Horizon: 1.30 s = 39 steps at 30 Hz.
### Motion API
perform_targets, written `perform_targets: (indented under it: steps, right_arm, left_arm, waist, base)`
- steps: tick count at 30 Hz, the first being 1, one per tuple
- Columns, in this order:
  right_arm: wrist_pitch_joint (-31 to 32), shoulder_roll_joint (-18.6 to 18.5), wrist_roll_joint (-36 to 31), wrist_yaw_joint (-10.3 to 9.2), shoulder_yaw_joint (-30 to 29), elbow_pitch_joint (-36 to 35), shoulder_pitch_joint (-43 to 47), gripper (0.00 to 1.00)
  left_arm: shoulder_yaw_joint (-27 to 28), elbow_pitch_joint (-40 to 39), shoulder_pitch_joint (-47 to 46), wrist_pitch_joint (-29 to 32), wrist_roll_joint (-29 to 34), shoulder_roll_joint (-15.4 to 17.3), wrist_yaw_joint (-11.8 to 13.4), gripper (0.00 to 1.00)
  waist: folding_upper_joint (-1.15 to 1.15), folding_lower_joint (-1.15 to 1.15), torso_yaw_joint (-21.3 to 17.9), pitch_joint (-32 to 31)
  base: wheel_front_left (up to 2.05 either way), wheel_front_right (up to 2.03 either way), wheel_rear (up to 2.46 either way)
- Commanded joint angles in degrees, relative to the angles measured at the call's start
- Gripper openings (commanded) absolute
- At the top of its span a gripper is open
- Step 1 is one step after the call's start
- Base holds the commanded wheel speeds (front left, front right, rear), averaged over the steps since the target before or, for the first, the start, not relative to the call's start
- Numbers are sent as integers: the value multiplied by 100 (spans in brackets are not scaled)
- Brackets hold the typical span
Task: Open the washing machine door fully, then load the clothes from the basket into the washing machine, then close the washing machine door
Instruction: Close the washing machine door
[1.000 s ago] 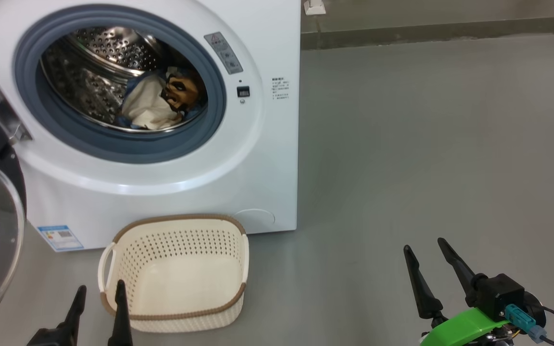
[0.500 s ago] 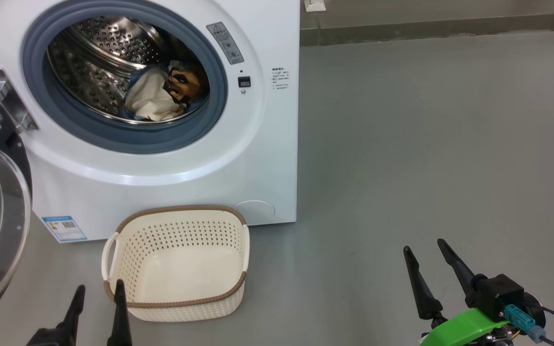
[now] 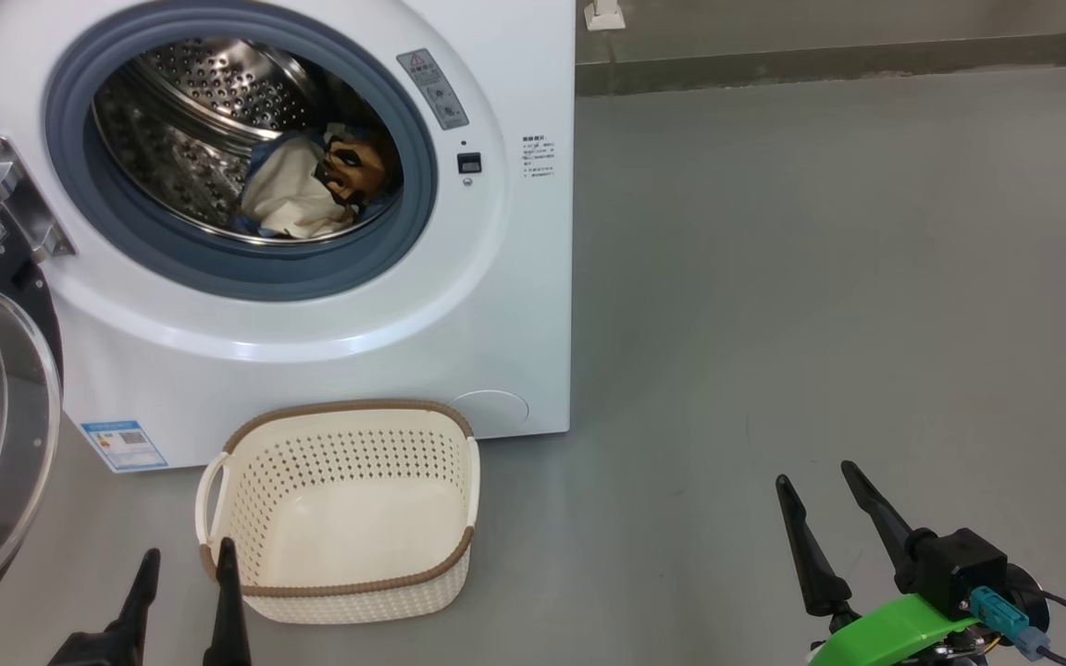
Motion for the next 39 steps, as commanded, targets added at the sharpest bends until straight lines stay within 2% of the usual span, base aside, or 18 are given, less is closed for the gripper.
perform_targets:
  steps: [1,20,33,39]
  right_arm:
    - [-28,-15,40,9,160,-121,-90,100]
    - [-28,-15,92,9,170,-158,-51,100]
    - [-28,-15,130,9,323,-168,31,100]
    - [-28,-15,236,9,459,-272,53,100]
  left_arm:
    - [195,-158,-246,-35,69,52,-17,100]
    - [190,-120,-250,-35,191,46,-56,100]
    - [202,-84,-170,-35,247,73,-60,100]
    - [215,-82,-124,-35,285,133,-56,100]
  waist:
    - [0,0,0,-1]
    - [0,0,97,-17]
    - [0,0,883,-52]
    - [0,0,1410,-86]
  base:
    - [0,0,0]
    - [0,0,0]
    - [0,0,0]
    - [0,0,0]
